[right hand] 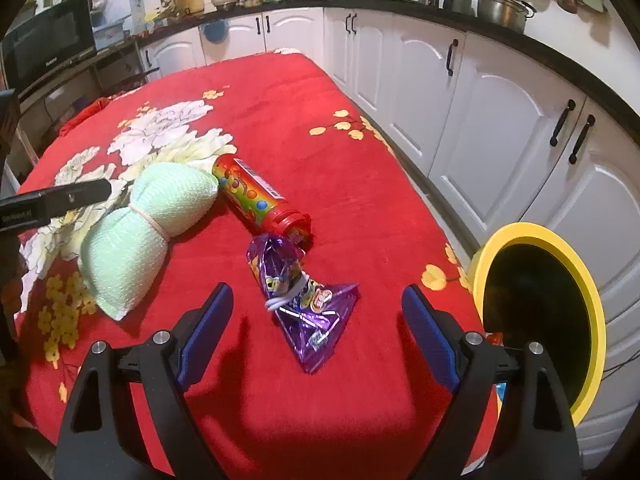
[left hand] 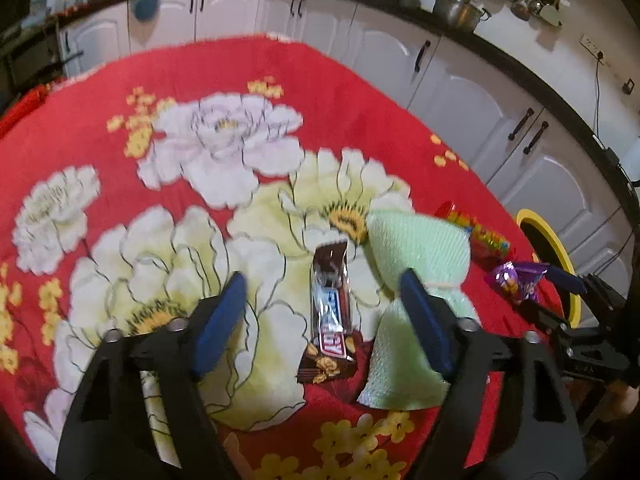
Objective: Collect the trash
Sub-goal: 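Grasp the chocolate bar with the left tool while the right tool grasps the purple wrapper, then carry the chocolate bar and purple wrapper over the bin with both tools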
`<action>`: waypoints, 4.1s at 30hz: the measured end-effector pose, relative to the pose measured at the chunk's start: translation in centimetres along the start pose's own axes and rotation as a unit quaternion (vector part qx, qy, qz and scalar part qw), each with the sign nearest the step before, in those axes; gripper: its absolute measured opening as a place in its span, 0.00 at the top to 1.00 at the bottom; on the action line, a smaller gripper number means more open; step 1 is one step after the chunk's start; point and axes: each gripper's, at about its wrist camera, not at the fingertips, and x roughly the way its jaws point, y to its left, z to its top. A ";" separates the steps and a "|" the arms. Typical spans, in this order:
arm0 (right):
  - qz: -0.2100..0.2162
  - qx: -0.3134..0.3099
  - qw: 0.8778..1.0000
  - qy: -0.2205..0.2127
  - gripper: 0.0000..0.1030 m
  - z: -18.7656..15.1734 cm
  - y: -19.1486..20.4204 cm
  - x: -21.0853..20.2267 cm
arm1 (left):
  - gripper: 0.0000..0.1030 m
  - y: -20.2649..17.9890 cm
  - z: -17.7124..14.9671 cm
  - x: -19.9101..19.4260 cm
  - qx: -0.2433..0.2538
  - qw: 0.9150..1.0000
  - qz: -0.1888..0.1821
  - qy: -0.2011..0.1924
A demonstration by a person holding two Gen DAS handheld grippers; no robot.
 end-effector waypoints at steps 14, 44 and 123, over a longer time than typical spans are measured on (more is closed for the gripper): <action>0.016 -0.032 0.999 0.021 0.57 -0.8 1.2 1.6 | 0.78 0.7 -1.1 1.7 0.006 1.000 0.000 0.025; 0.067 0.040 0.996 -0.033 0.71 -3.3 -1.2 -5.7 | 0.87 -4.2 0.0 -4.5 0.057 0.997 -0.043 -0.036; -0.081 0.255 0.962 -0.048 0.61 -10.2 -25.8 -6.3 | 0.87 -35.8 0.2 10.9 0.243 0.950 -0.188 0.063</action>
